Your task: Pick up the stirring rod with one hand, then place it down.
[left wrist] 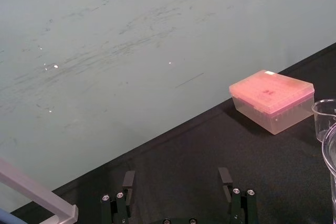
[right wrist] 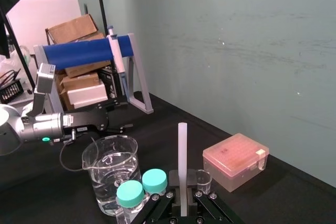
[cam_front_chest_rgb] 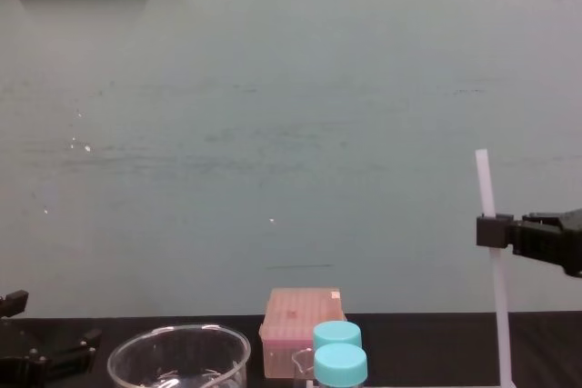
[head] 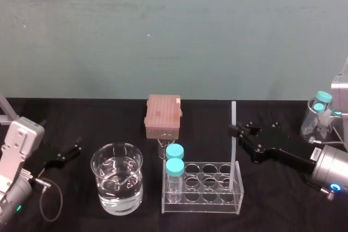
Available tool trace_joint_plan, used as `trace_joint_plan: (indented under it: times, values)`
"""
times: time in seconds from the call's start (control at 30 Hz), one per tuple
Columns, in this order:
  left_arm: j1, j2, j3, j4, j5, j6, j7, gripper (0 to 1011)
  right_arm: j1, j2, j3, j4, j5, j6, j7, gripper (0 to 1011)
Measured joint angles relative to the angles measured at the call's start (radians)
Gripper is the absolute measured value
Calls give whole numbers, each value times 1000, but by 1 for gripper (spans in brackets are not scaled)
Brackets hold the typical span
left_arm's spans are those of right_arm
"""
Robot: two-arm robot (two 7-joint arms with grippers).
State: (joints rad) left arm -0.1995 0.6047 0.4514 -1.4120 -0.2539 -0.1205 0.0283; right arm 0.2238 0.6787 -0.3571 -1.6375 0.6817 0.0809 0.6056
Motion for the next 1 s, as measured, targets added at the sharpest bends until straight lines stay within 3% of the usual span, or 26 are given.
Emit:
trace_joint_plan:
  times: [1.0]
  values:
    - [0,0,0,0,0,0,0,1005,5,-36,-58,82,-60,-58,-12,67]
